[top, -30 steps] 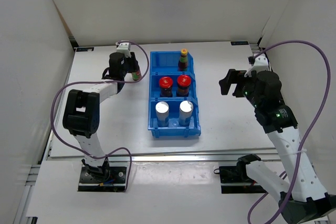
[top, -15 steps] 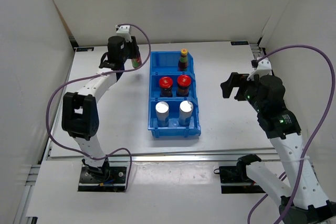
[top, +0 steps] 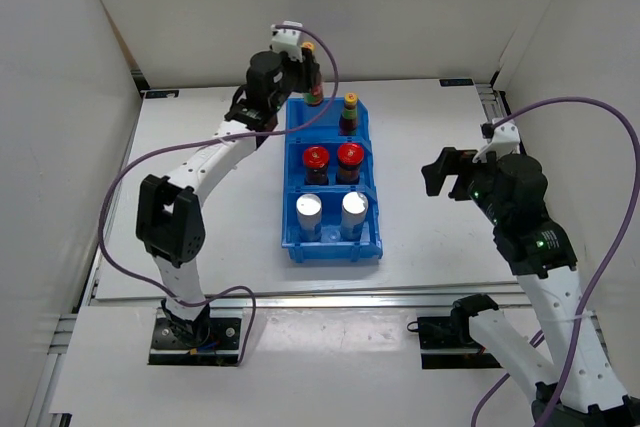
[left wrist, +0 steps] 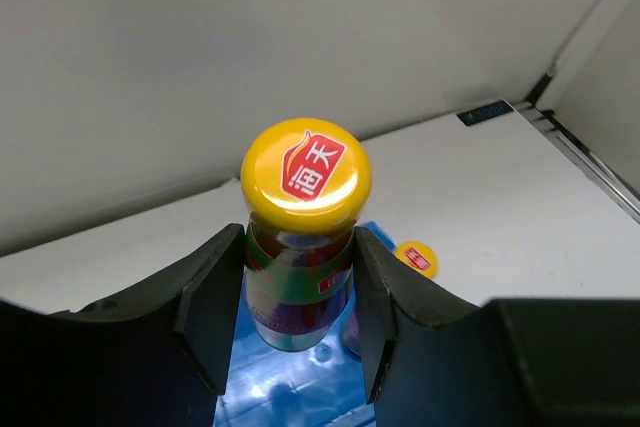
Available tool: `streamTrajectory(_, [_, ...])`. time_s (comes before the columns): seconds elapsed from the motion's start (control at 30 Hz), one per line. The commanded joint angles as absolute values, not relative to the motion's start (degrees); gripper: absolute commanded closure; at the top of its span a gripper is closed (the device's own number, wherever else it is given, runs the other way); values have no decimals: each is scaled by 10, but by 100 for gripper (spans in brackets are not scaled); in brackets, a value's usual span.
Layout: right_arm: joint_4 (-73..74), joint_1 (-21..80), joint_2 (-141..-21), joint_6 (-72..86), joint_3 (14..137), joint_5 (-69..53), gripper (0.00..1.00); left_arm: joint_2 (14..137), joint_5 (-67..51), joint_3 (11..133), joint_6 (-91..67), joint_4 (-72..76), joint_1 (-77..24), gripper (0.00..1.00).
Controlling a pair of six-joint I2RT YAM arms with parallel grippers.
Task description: Organize the condiment bottles
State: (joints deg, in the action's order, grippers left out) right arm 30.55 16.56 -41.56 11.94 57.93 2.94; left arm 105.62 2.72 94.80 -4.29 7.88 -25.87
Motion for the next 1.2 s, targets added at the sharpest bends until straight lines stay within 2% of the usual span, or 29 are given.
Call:
streamTrajectory(0.0, [301, 164, -398, 107, 578, 37, 0, 1060, 45, 964, -44, 140, -275, 89])
streamTrajectory(0.63, [307, 170, -366, 74, 533, 71, 0, 1148, 89, 867, -32, 264, -293, 89])
streamTrajectory(0.7, [307, 170, -366, 74, 533, 71, 0, 1153, 103, 867, -32, 265, -293, 86])
streamTrajectory(0.83, [307, 175, -366, 68, 533, 76, 0, 1158, 109, 860, -32, 270, -293, 53])
streamTrajectory(0.87, [307, 175, -372, 68, 533, 76, 0, 1158, 115, 853, -32, 278, -293, 37])
streamTrajectory(0.97, [307, 175, -372, 68, 527, 76, 0, 1153, 115, 842, -32, 284, -293, 28])
streamTrajectory(1.03, [307, 180, -372, 68, 527, 76, 0, 1148, 120, 842, -32, 284, -293, 26])
streamTrajectory(1.1, [307, 180, -372, 62, 527, 76, 0, 1148, 126, 842, -22, 284, -298, 4])
streamTrajectory(1.13, [307, 180, -372, 62, 527, 76, 0, 1148, 126, 842, -15, 284, -298, 0])
streamTrajectory(1.17, [307, 180, -372, 62, 527, 76, 0, 1143, 131, 842, -5, 284, -303, 0])
